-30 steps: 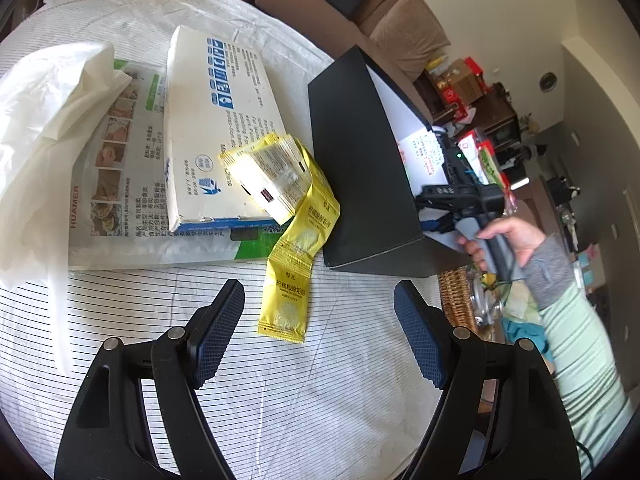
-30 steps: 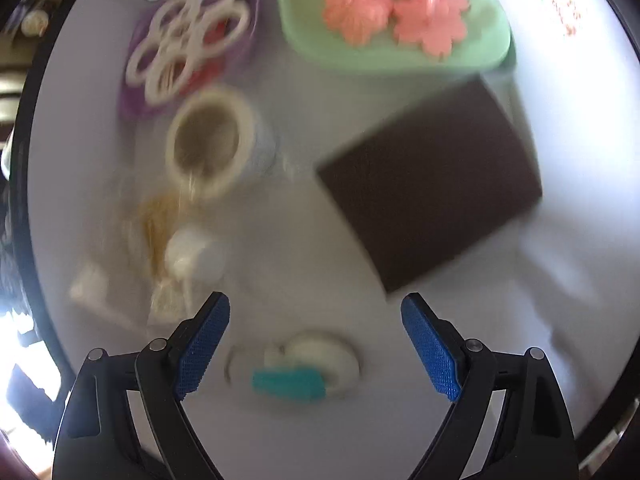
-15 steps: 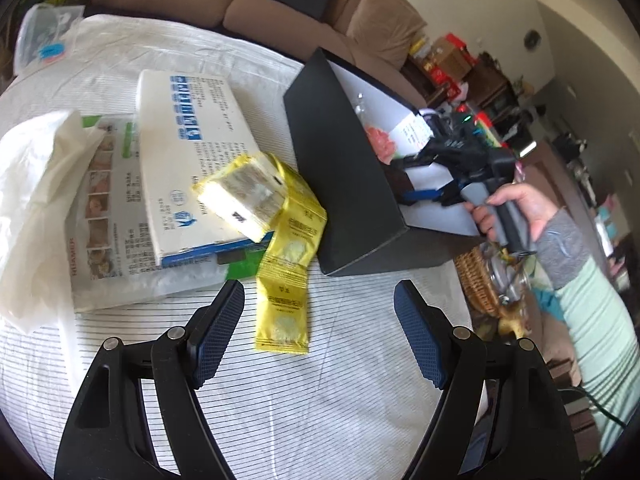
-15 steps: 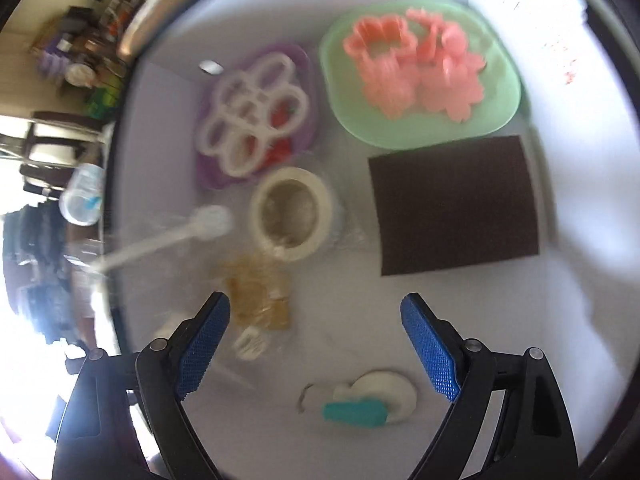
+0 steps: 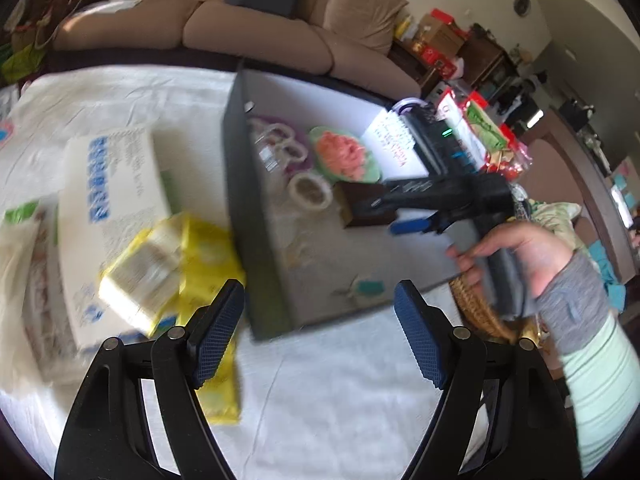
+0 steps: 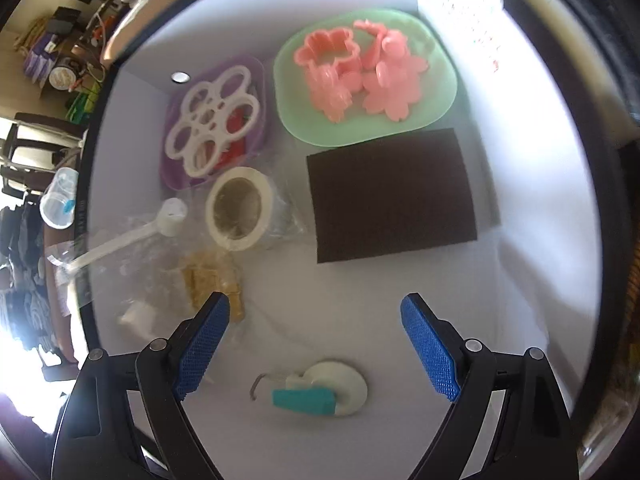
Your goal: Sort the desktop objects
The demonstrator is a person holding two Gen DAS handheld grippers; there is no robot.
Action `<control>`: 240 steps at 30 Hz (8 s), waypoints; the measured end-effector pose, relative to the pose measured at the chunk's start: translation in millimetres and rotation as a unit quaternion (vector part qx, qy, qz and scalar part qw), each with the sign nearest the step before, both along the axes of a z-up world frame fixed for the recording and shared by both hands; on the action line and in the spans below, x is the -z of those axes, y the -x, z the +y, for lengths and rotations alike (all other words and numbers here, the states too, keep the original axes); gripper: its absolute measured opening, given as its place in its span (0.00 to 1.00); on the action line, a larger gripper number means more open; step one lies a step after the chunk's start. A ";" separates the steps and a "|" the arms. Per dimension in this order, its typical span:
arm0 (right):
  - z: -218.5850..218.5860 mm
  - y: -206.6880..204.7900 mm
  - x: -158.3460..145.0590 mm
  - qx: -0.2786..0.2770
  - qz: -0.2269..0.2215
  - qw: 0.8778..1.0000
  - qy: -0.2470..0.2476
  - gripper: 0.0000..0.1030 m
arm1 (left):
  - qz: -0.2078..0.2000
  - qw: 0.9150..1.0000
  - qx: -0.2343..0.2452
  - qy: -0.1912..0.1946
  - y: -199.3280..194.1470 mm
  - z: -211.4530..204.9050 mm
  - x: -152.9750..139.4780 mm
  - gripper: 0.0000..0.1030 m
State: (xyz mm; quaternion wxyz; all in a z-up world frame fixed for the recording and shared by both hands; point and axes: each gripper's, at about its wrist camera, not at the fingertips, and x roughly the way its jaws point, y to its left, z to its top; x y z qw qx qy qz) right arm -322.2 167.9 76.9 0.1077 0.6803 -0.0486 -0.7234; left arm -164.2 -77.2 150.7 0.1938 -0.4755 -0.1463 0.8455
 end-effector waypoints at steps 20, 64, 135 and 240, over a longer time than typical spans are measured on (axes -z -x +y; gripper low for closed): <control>9.7 32.6 25.4 -0.010 -0.056 0.998 0.000 0.88 | -0.009 1.000 0.021 -0.003 35.8 43.4 -4.5 0.73; -503.8 11.2 -41.8 -0.175 0.208 0.949 0.159 0.91 | 0.098 0.964 -0.246 -0.023 5.6 -482.0 14.1 1.00; 36.0 -329.5 43.3 0.042 0.027 0.949 0.311 1.00 | 0.042 0.987 0.152 -0.028 -250.2 85.2 -18.5 0.95; -84.0 -321.0 18.5 -0.204 0.347 0.915 0.034 0.95 | 0.011 0.978 0.107 -0.178 -145.6 28.8 50.5 0.99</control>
